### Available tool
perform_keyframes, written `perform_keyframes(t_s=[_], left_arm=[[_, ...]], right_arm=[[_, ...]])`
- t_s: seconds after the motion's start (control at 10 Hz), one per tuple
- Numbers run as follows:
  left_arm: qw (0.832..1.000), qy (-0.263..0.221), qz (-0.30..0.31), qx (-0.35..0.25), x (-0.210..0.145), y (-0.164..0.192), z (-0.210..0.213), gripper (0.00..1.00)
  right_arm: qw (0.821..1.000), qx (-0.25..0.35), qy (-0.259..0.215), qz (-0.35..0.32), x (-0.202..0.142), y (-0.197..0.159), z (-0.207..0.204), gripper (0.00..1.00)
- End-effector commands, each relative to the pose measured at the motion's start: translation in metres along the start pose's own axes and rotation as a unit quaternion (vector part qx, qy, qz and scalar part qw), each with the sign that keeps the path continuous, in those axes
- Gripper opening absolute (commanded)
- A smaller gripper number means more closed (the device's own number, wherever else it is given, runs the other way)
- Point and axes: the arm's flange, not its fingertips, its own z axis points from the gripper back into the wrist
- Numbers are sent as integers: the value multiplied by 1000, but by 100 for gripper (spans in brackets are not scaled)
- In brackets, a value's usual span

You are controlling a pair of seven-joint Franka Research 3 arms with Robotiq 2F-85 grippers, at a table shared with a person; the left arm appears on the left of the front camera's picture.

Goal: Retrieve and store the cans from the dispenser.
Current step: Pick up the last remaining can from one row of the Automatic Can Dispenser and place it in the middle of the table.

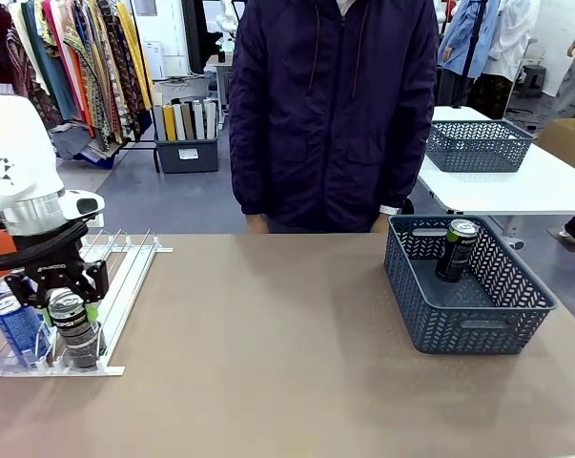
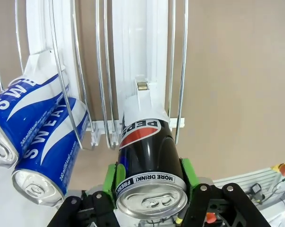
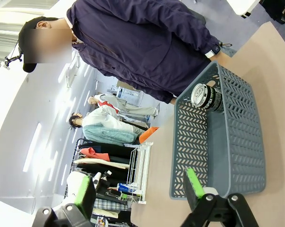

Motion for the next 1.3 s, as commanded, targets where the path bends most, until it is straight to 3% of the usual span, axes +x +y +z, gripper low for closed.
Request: perform_keyframes(t_s=[0.0,0.2,0.5,0.8,0.9,1.2], left_arm=[[1000,-10,12,6,3,-1,4,0],[999,-37,11,2,-6,2,23,0],[997,-81,-14,12,-44,-8,101,0],[983,-179,-31,2,-97,-13,162,0],[993,-113,-24,2,-68,-13,134,0],[993,-113,-24,2,-68,-13,134,0]], right_arm=[[1000,6,-5,-6,3,4,0,100],[1000,6,-5,-6,3,4,0,100],[1000,6,-5,-6,3,4,0,100],[1000,6,-5,-6,3,4,0,100],[1000,6,-5,-6,3,4,0,100],[1000,6,-5,-6,3,4,0,100]])
